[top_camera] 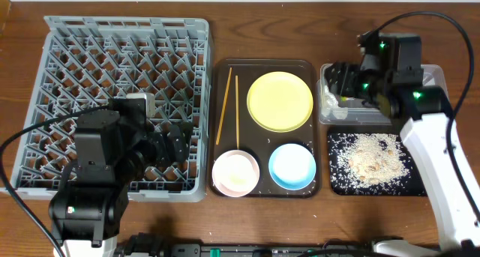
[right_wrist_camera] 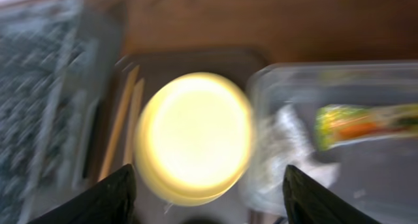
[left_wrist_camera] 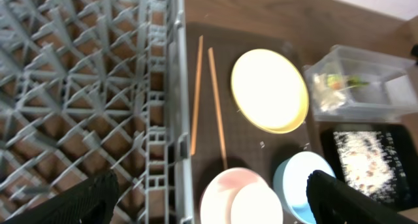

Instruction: Sort waste into correct bins and load items into the dishwasher

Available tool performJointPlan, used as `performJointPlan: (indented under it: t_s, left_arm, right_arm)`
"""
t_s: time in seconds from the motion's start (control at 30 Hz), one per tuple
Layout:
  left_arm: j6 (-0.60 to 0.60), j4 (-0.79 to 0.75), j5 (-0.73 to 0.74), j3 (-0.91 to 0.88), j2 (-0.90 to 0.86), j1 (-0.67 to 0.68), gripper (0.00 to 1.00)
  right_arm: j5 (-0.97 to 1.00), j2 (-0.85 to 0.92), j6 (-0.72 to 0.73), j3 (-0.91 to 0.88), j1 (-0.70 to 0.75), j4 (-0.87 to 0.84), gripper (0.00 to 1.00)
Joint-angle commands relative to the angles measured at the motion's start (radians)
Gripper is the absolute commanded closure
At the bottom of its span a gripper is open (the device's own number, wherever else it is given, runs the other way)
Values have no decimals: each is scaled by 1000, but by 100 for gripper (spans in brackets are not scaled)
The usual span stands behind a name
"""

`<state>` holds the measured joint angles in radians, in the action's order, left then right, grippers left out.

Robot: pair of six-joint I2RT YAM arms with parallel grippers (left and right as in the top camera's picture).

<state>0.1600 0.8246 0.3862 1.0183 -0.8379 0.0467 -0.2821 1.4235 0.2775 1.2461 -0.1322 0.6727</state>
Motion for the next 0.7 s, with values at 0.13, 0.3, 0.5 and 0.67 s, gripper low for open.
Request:
performJointPlan:
  t_s: [0.13,0.3,0.5,0.67]
  left_arm:
    - [-6,-10,75,23,4,-4,7]
    - [-5,-19,69,23,4,-4,8]
    - [-6,-21,43,39,22,-5,8]
    - [-6,-22,31,53,64,-5,1]
  right_arm:
    - [-120,0,-78,2,-191,187,41]
    - [-114,31,-137,1,-384,233,44]
    - [71,117,-48,1,-566,215,42]
    - [77,223,-47,1,-629,178,44]
